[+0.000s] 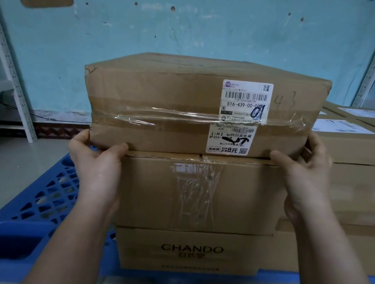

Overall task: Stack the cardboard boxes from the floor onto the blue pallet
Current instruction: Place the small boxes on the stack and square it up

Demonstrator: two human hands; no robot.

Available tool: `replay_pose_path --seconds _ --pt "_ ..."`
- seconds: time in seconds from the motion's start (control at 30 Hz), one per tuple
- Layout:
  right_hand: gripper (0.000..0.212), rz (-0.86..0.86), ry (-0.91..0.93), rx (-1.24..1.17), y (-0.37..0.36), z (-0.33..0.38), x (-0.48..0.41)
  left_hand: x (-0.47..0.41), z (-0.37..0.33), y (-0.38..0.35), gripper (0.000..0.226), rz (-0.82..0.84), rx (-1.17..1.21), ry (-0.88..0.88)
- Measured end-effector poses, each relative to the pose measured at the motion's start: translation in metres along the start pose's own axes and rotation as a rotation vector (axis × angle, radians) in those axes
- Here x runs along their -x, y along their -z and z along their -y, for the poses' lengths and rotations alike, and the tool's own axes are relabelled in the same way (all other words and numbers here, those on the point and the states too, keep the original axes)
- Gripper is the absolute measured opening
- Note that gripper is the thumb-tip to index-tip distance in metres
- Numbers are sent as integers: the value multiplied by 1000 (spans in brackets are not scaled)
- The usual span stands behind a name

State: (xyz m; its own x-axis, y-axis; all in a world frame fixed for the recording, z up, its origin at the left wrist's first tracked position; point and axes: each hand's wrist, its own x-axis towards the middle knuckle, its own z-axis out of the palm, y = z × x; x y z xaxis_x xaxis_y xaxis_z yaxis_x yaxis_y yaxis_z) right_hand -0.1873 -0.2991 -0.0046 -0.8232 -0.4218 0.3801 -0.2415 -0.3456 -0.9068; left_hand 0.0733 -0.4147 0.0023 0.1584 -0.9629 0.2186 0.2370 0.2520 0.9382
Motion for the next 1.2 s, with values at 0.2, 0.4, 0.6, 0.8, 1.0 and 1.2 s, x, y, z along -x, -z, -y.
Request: replay_pose_path --seconds 0.2,0.4,0.6,0.8,1.0,1.2 --pt "88 -34 15 -84 7 0 4 12 -1 -7 65 -94 -4 -60" --pt "79 -60 64 -27 3 1 13 16 5 -11 72 -125 -66 -87" --pt "63 -180 53 8 5 -28 22 54 26 -31 91 -155 -105 -151" --pt "46 -305 -86 77 15 -78 44 133 68 -60 64 137 -236 -294" --pt "31 -325 -203 234 59 -95 34 148 95 -81 48 629 -451 16" --pt "40 -383 -461 373 105 -102 29 165 117 -91 49 770 -527 209"
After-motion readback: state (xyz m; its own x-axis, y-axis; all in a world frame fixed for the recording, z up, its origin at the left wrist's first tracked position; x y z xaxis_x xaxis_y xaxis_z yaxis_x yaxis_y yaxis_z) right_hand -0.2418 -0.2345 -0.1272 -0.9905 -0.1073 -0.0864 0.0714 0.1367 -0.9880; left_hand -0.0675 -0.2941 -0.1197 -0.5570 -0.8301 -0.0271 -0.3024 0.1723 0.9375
